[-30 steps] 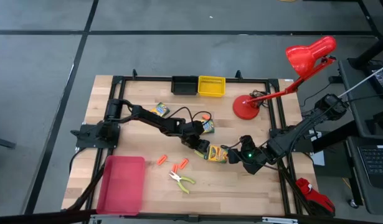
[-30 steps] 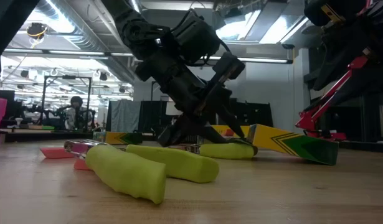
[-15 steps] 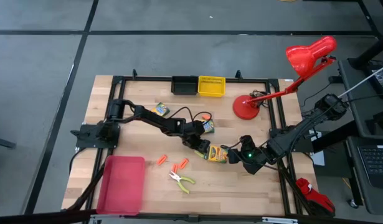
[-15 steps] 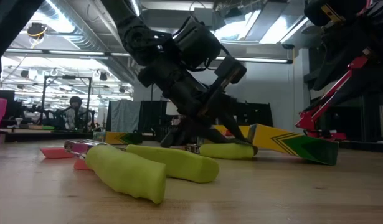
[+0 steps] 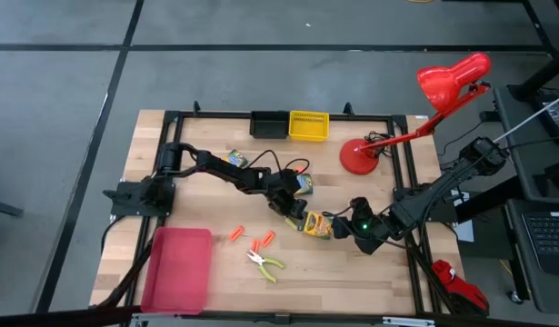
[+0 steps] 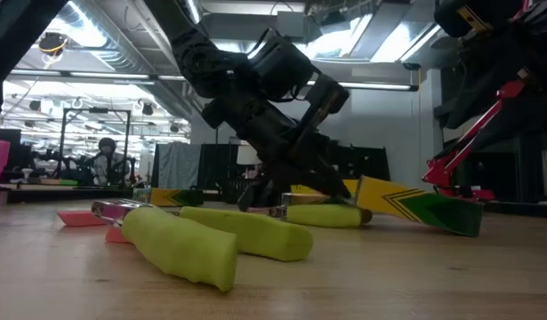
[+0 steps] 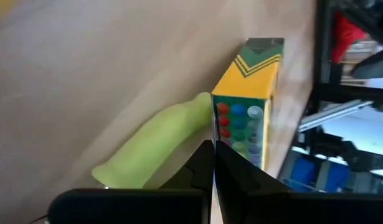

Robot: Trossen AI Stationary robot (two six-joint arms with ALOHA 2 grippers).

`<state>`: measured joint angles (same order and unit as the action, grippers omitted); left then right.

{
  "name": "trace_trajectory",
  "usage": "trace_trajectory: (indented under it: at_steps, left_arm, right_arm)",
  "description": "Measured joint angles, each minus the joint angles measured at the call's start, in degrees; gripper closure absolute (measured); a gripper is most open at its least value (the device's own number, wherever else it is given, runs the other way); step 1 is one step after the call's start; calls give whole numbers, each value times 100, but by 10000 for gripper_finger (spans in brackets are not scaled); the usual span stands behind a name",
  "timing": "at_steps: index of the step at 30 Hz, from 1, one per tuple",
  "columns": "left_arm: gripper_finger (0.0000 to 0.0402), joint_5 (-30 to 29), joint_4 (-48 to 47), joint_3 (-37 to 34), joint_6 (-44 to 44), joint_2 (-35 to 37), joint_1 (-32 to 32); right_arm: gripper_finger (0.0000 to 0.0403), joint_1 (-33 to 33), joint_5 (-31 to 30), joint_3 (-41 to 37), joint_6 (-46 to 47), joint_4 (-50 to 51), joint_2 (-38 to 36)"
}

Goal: Pick & Place School Supplies
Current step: Put the crayon box into the red bin

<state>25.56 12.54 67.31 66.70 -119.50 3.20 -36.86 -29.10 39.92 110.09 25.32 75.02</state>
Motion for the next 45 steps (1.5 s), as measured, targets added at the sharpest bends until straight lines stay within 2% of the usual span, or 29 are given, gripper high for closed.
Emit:
trace_trajectory:
  at_steps: [7, 13, 19, 26, 32, 37, 41, 45]
  left_arm:
    - [399, 63, 123, 0, 90, 0, -57]
    - [399, -286, -606, -4, -243, 188, -93]
    - [400, -337, -654, -2, -468, 513, -30]
    - [400, -374, -1073, 0, -764, 1093, 41]
    - [400, -887, -1747, 2, -1160, 1640, 239]
    - [400, -1052, -2059, 2, -1393, 2202, 526]
    - [400, -1051, -2615, 2, -1579, 2652, 684]
    - [400, -1028, -3571, 2, -1693, 3253, 675]
  right_arm:
    - [257, 0, -149, 0, 43, -108, 0]
    - [257, 4, -204, 0, 47, -207, -2]
    - [257, 4, -306, 0, 49, -282, -2]
    - [257, 4, -442, 2, 56, -408, -2]
    - [257, 4, -525, 2, 49, -525, -2]
    - [257, 4, -699, 2, 45, -640, -2]
    - [257, 7, -783, 2, 45, -638, -2]
    - [257, 7, -800, 2, 40, -750, -2]
